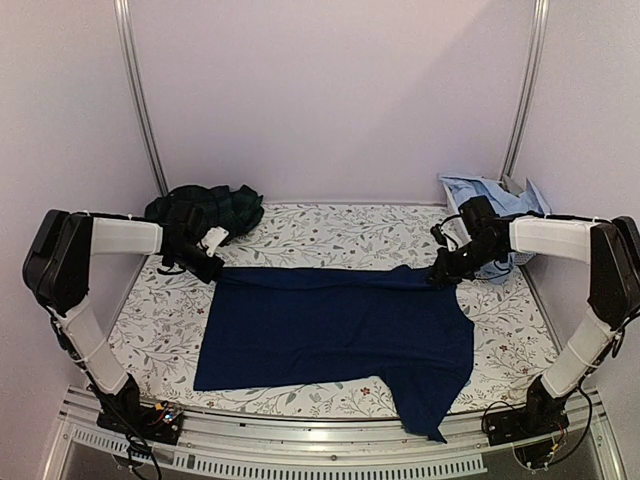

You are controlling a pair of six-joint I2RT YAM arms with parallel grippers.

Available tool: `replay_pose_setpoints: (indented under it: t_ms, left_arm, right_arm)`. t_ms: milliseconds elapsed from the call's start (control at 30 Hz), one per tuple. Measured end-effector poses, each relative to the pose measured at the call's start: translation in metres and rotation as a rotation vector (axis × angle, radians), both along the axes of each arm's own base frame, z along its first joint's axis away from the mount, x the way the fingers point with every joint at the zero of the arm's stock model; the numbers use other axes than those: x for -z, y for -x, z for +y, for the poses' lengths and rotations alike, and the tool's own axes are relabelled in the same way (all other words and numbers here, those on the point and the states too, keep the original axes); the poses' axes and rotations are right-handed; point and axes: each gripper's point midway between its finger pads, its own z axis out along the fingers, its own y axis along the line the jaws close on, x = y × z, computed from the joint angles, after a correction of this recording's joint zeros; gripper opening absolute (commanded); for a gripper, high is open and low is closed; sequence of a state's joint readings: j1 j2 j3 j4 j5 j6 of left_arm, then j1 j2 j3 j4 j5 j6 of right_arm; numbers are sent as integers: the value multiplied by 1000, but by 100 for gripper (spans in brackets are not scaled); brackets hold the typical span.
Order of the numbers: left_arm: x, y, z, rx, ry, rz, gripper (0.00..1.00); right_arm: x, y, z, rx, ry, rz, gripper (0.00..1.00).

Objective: Fold and stack the mixed laundry pile
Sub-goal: Fold the flattened T-shirt at the center of the board.

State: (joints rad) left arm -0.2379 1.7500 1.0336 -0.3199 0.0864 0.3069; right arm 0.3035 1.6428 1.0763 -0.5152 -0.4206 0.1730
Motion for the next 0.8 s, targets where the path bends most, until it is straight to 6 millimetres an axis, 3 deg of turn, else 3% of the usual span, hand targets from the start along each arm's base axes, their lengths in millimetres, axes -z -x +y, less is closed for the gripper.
replay_pose_setpoints:
  t_ms: [267,600,700,800]
  left_arm:
    - [5,6,1,13,-17,18,0]
    - [-6,9,3,9,-24,7,0]
    - [-8,9,1,15,-14,3,0]
    - [-2,15,0,23,-6,21,0]
  right_arm:
    - [29,9,-5,13,40,70,0]
    - [-8,-5,-5,13,50,-18,0]
    - [-5,-2,-7,12,57,-17,0]
    - [11,8,-13,17,83,20,0]
